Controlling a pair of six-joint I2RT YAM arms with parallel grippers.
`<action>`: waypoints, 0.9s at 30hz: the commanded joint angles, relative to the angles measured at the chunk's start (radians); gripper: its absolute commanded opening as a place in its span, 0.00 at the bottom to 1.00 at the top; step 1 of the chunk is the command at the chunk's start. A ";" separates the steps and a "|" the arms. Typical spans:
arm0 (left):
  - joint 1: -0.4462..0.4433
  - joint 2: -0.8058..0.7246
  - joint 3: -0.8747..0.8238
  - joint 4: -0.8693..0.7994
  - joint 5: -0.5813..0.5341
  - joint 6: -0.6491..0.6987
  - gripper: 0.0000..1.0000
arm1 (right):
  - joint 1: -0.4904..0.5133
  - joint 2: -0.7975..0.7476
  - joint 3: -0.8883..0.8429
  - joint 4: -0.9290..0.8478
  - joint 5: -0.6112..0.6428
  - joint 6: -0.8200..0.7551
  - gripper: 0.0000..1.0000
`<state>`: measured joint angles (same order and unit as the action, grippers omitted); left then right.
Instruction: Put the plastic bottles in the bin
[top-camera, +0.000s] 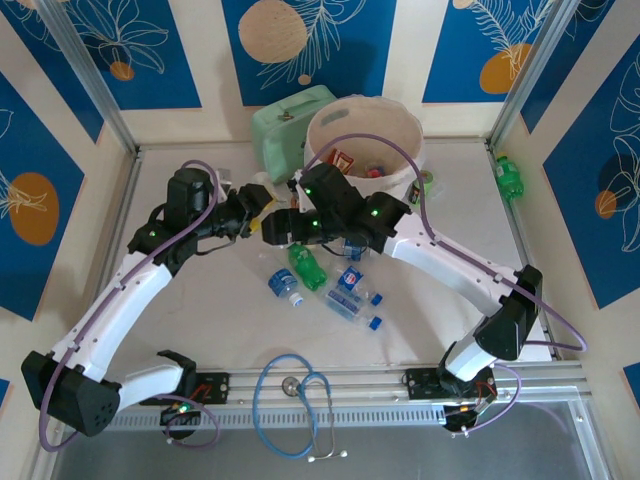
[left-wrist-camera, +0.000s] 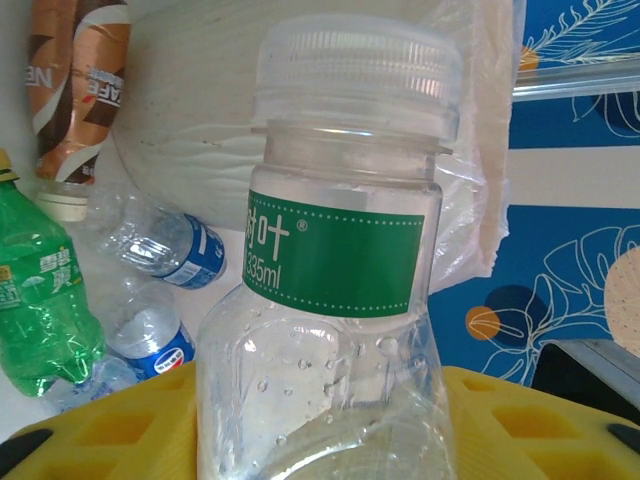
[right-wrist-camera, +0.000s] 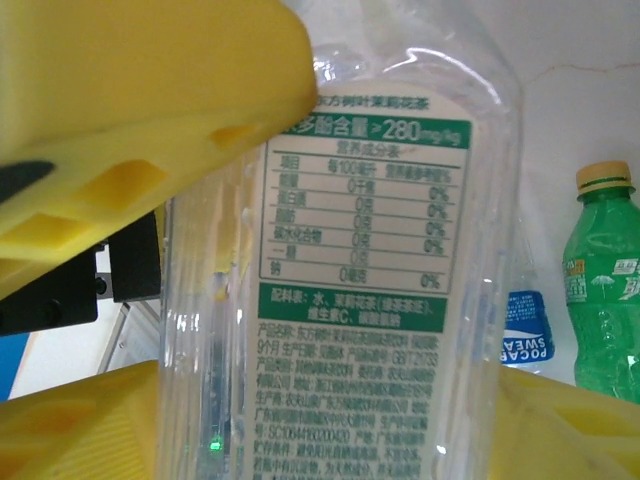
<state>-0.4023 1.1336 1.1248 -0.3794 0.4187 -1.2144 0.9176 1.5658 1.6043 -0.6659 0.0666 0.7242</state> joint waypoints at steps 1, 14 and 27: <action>0.000 -0.020 -0.008 0.059 0.046 -0.027 0.52 | -0.002 0.010 0.031 -0.003 -0.032 -0.005 0.69; 0.006 -0.026 0.093 -0.047 -0.096 0.082 1.00 | 0.003 -0.026 0.042 -0.022 -0.016 -0.014 0.53; 0.009 -0.100 0.105 -0.057 -0.282 0.222 1.00 | -0.151 -0.087 0.287 -0.223 0.057 -0.126 0.53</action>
<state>-0.4011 1.0348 1.2663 -0.4461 0.1886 -1.0218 0.8124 1.5097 1.8282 -0.8291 0.1032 0.6491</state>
